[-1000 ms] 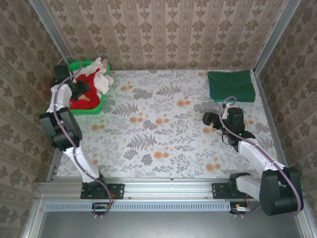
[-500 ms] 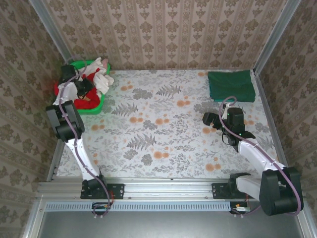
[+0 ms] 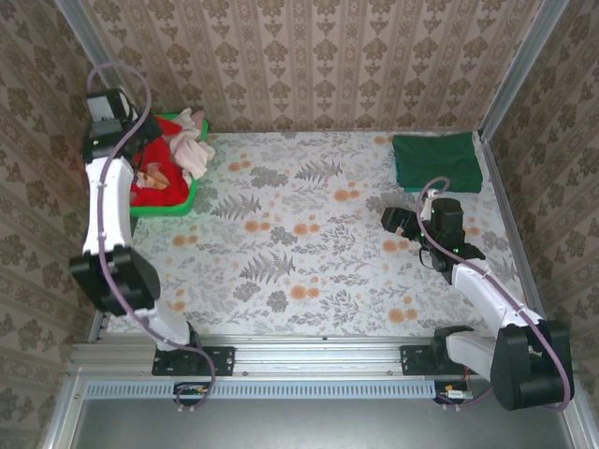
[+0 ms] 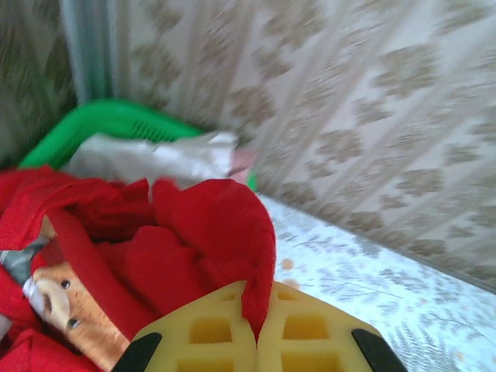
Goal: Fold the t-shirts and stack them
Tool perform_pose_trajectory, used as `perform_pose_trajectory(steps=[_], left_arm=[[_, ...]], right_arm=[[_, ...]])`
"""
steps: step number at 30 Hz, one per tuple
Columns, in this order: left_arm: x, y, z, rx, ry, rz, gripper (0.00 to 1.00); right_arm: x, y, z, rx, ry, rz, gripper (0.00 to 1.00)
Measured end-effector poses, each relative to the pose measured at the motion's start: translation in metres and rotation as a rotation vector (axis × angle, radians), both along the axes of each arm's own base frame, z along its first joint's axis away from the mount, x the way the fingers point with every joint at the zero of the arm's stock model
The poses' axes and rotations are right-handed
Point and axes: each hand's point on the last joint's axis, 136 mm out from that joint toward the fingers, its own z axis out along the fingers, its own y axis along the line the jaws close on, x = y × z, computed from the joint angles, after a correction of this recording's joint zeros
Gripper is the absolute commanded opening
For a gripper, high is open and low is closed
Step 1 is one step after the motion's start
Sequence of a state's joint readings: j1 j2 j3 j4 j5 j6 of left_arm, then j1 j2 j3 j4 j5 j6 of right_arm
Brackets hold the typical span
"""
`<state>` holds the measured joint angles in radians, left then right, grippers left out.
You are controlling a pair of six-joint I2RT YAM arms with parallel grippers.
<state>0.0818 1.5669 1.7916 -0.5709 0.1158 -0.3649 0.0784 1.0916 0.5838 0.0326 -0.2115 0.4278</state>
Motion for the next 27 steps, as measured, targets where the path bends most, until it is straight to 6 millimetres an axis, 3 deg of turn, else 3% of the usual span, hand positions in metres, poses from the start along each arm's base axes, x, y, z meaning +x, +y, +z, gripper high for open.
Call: perform_pose_trajectory(steps=[7,11,13,16,21,24,27], left_arm=[[-0.083,-0.140,0.144,0.104,-0.340,-0.299,0.00],[-0.135,-0.228,0.203,0.100,-0.503,-0.535,0.00],[-0.153,-0.260,0.217,0.100,-0.551,-0.619,0.00],[-0.163,-0.291,0.223,0.112,-0.584,-0.683,0.00],[-0.142,-0.312,0.211,0.161,-0.569,-0.673,0.00],[-0.121,-0.310,0.196,0.225,-0.539,-0.607,0.00],[-0.081,-0.287,0.164,0.270,-0.461,-0.502,0.00]], right_arm=[[0.008,0.033,0.059,0.048,-0.100,0.112,1.00],[0.003,0.042,0.091,0.064,-0.172,0.148,1.00],[-0.001,0.044,0.103,0.069,-0.201,0.159,1.00],[-0.009,0.045,0.117,0.076,-0.240,0.169,1.00],[-0.020,0.045,0.134,0.079,-0.290,0.181,1.00],[-0.025,0.044,0.136,0.076,-0.295,0.183,1.00],[-0.030,0.041,0.130,0.068,-0.290,0.167,1.00]])
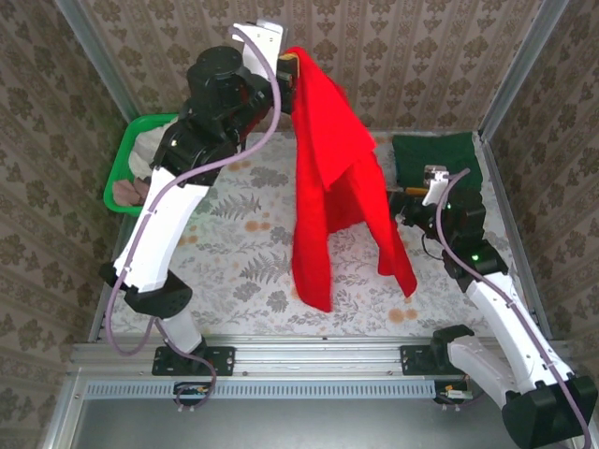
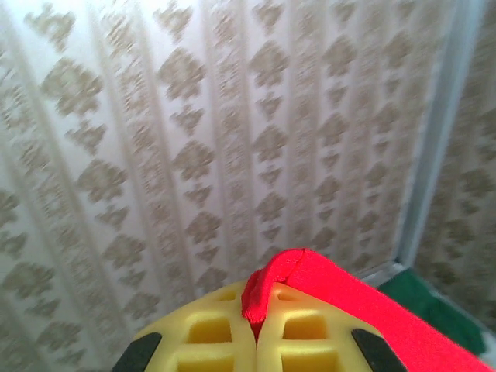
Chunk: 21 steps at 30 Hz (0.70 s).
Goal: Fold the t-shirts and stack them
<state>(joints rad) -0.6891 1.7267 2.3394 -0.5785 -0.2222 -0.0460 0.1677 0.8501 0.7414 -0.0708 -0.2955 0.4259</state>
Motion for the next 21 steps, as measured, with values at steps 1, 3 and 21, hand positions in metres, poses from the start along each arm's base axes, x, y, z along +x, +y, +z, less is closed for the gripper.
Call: perform_pose_trajectory(steps=[1,3,21], left_arm=[[0.020,0.016,-0.018,0.009,0.041,0.056,0.06],[0.058,0.053,-0.062,0.012,0.147,0.167,0.26],[0.039,0.163,-0.361,0.157,0.775,0.372,1.00]], right_arm=[[-0.001,-0.002,-0.004,-0.005,0.012,-0.011,1.00],[-0.001,-0.006,-0.011,-0.019,0.037,-0.034,1.00],[-0.068,0.126,-0.160,-0.311,0.482,0.336,0.79]])
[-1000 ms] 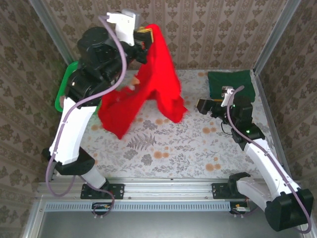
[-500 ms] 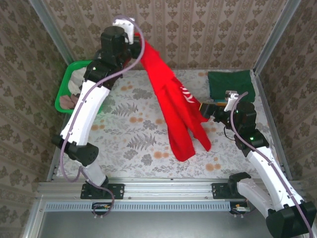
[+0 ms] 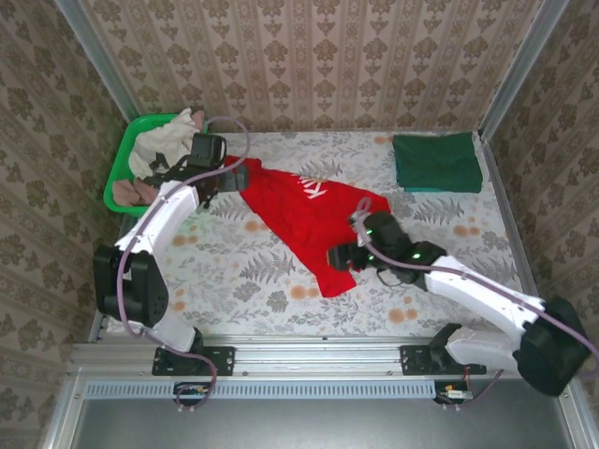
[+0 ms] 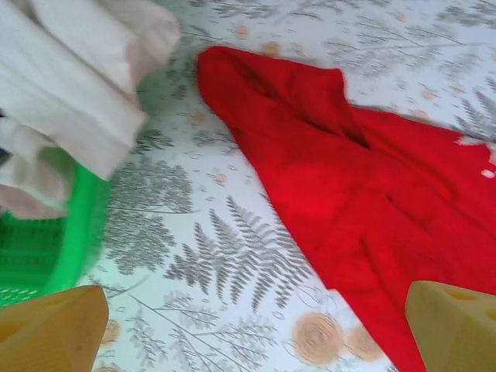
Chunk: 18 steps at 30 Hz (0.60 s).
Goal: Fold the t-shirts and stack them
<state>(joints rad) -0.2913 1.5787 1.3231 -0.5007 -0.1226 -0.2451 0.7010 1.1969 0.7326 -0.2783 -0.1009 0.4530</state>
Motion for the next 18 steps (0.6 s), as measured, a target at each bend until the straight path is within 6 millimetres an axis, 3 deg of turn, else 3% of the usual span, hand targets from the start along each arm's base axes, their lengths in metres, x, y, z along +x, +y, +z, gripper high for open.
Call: perform_pose_trajectory(steps=[3,8,13,18], left_arm=[[0.007,-0.025,-0.016,-0.040,0.024,-0.067,0.93],[0.039,-0.062,-0.073,-0.060,0.136,-0.150,0.90],[0.068,-0.087,-0.111,-0.040,0.187,-0.195,0.80],[0.083,-0.093,-0.132,-0.024,0.209,-0.209,0.63]], right_arm=[[-0.019,0.011,-0.040,-0.113,0.086,0.031,0.78],[-0.024,0.003,-0.088,-0.246,0.179,-0.013,0.74],[-0.020,-0.007,-0.101,-0.299,0.187,-0.066,0.74],[-0.014,-0.015,-0.103,-0.349,0.172,-0.097,0.66]])
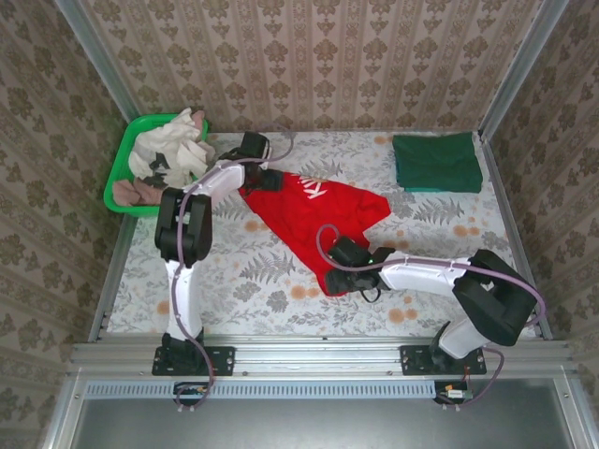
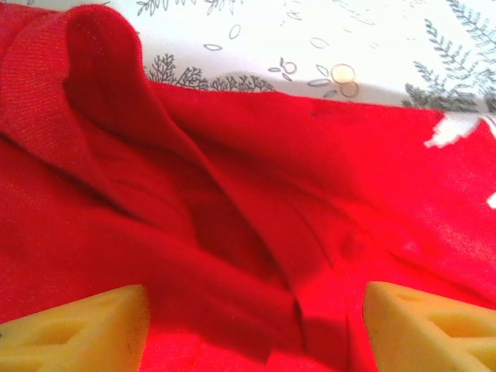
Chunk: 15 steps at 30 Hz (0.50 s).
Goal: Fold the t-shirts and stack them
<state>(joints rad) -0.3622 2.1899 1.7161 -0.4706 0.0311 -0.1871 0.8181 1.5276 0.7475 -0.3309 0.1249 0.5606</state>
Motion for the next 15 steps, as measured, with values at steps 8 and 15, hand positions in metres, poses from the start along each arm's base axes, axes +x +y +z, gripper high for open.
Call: perform_pose_trajectory(steps=[8,15], left_arm=[[0.012,0.009,-0.007,0.011,0.005,0.022,0.36],[0.009,0.023,0.002,0.023,-0.004,0.058,0.15]], right_arm=[[0.006,-0.010,0.003,-0.072,-0.013,-0.024,0.56],[0.009,-0.025,0.003,-0.115,-0.006,-0.048,0.50]])
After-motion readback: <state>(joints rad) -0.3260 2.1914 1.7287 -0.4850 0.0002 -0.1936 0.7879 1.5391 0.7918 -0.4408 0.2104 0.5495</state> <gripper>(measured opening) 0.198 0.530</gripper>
